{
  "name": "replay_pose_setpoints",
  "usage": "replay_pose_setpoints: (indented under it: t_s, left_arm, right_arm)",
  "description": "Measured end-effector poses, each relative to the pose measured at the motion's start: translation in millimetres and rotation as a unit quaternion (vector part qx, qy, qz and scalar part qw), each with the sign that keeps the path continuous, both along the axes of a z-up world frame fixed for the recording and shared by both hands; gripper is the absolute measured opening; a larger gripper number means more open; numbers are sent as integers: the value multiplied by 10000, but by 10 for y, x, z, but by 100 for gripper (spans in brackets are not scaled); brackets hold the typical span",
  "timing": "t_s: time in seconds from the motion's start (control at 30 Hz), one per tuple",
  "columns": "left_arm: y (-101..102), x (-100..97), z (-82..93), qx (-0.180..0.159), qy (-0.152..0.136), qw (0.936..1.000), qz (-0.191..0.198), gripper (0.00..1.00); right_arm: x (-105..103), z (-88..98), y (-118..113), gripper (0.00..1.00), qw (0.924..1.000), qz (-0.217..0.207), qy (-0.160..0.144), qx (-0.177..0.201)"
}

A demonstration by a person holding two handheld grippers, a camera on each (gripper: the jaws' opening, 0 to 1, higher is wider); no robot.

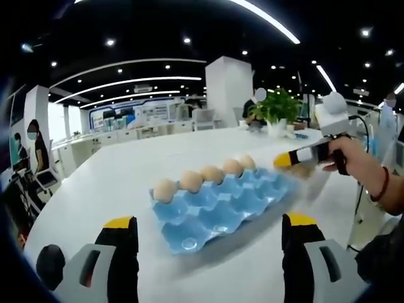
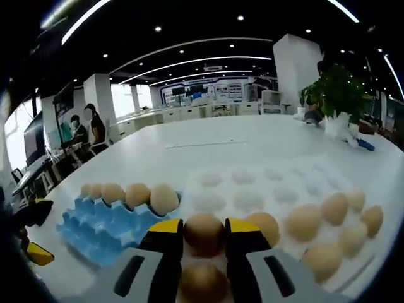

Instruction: Place the egg into an empty slot of the egg tray after lifting it from the table, then release the egg inside the slot.

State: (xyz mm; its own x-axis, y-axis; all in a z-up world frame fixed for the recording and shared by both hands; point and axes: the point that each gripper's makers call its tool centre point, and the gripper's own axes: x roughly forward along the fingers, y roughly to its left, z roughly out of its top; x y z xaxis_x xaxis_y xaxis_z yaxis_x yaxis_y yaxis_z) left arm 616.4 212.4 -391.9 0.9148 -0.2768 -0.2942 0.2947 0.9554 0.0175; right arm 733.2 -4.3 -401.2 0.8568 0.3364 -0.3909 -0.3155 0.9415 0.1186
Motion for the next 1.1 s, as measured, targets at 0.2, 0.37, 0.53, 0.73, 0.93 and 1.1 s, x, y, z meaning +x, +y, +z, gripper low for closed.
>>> replay_pose_setpoints:
  t_s: [0.2,0.37,0.53,0.73,0.93,1.1]
  left_arm:
    - [-22,4,-12,13,29,10000,-22,96]
    - [-38,-3,-2,26,10,10000,-46,95]
    - [-21,-18,10,8,-10,10000,-12,95]
    - [-23,-29,6,8,-4,10000,-12,95]
    - [-22,-45,14,18,-5,10000,-24,95]
    - [-17,-50,14,-10,-2,10000,-12,96]
  right_arm:
    - [18,31,6,27,9998,123,-86,101]
    - [10,58,6,27,9995,189,-171,187]
    - [-13,128,15,27,9987,260,-367,225]
    - [-29,227,38,27,9974,317,-634,87]
    - [-56,278,67,27,9965,376,-741,89]
    - [-60,331,130,27,9951,509,-847,93]
